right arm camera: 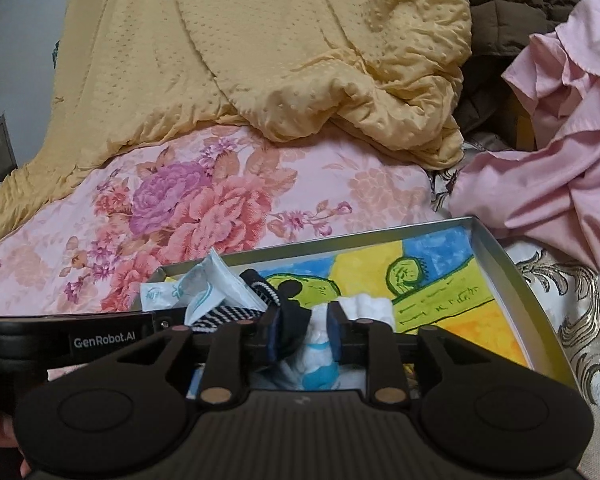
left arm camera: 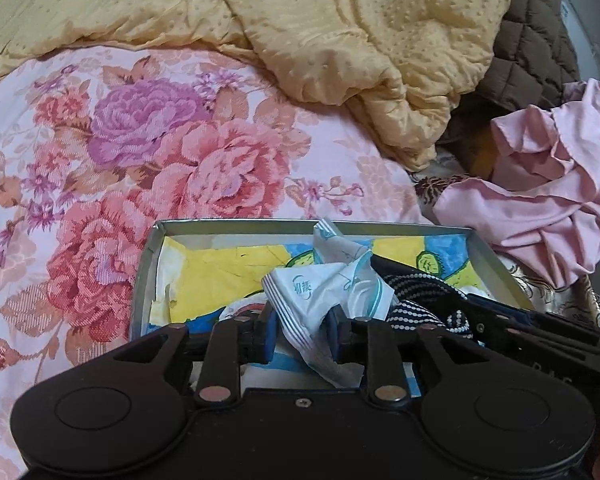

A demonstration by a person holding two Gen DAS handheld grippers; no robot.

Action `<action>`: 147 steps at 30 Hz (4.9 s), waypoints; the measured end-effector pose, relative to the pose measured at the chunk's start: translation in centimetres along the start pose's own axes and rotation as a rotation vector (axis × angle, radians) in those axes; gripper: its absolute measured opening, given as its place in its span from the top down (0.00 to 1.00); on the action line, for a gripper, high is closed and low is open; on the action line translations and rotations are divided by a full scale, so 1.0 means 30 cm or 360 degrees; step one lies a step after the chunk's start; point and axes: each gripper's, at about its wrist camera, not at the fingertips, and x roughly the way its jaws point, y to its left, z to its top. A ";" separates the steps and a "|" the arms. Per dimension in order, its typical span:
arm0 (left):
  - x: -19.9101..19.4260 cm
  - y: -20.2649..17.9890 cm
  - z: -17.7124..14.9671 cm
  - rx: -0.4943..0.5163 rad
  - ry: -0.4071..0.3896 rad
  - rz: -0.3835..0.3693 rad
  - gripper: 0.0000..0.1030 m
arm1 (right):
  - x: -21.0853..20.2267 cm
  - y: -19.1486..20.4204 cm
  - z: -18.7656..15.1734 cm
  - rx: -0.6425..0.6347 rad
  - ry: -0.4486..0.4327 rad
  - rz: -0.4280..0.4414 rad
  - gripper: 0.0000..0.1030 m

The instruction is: Organize soft objects

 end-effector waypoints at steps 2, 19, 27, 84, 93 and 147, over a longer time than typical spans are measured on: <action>-0.002 -0.006 0.000 -0.0003 -0.0006 0.0021 0.73 | -0.003 -0.008 0.001 0.0016 -0.0003 -0.0002 0.65; -0.092 -0.030 -0.008 0.0024 -0.0072 0.0228 0.22 | -0.092 -0.041 0.025 0.0000 -0.0050 -0.0064 0.31; -0.161 -0.058 -0.014 0.0059 -0.0099 0.0270 0.11 | -0.171 -0.042 0.042 -0.0025 -0.0093 -0.0091 0.18; -0.868 -0.278 -0.340 0.0035 -0.0393 0.0396 0.01 | -0.844 0.031 -0.174 -0.0070 -0.0334 -0.0094 0.00; -0.951 -0.295 -0.409 0.0024 -0.0419 0.0426 0.01 | -0.921 0.035 -0.227 -0.0041 -0.0302 -0.0072 0.00; -1.200 -0.217 -0.773 0.0027 -0.0410 0.0504 0.01 | -1.127 0.168 -0.493 -0.0096 -0.0089 -0.0226 0.00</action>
